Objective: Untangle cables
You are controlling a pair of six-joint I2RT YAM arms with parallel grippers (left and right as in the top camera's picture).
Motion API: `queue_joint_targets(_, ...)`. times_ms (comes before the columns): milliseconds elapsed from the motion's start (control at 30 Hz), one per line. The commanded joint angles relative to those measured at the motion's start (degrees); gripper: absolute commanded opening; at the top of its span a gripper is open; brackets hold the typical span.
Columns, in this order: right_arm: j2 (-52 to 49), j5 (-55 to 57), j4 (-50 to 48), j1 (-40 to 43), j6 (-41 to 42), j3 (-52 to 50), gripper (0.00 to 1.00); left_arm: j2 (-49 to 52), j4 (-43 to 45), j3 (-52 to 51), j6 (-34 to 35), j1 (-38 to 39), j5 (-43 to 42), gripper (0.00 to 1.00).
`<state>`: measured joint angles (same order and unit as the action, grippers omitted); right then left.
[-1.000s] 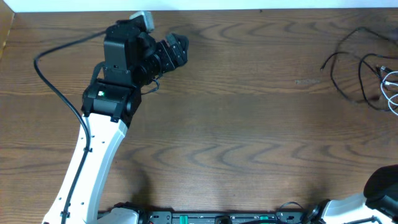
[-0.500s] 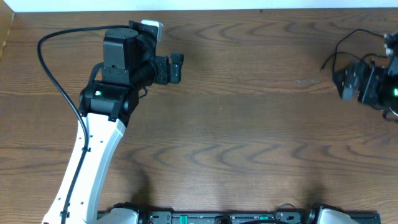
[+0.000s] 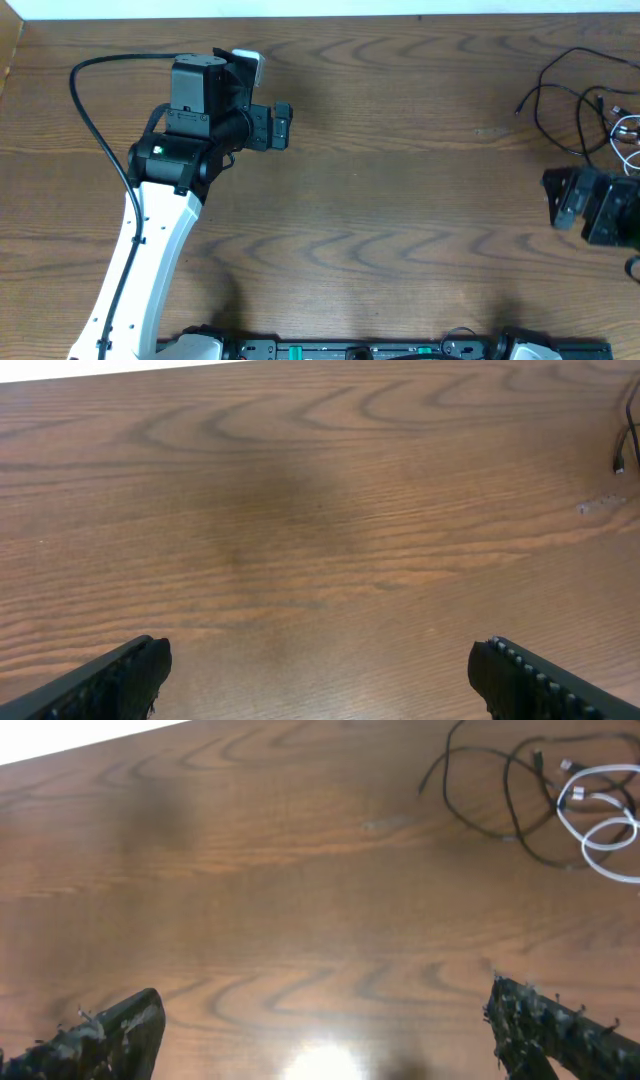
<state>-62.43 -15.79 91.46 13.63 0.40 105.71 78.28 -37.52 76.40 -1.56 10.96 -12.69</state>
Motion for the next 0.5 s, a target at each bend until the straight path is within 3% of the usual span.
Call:
queue_joint_targets(0,1.4,0.5,0.6,-0.3,-0.1,0.3,0.99,-0.4,-0.2,0.4,-0.8,-0.3,0.8,1.00)
queue_joint_targets(233,3.4,0.2,-1.6,-1.4,-0.5,-0.9,0.99,-0.4,-0.2,0.4,-0.8,-0.3,0.8,1.00)
queue_joint_targets(467,13.7,5.4,-24.6,-9.2,-0.9,-20.3,0.99,-0.4,-0.2,0.4,-0.8,-0.3,0.8,1.00)
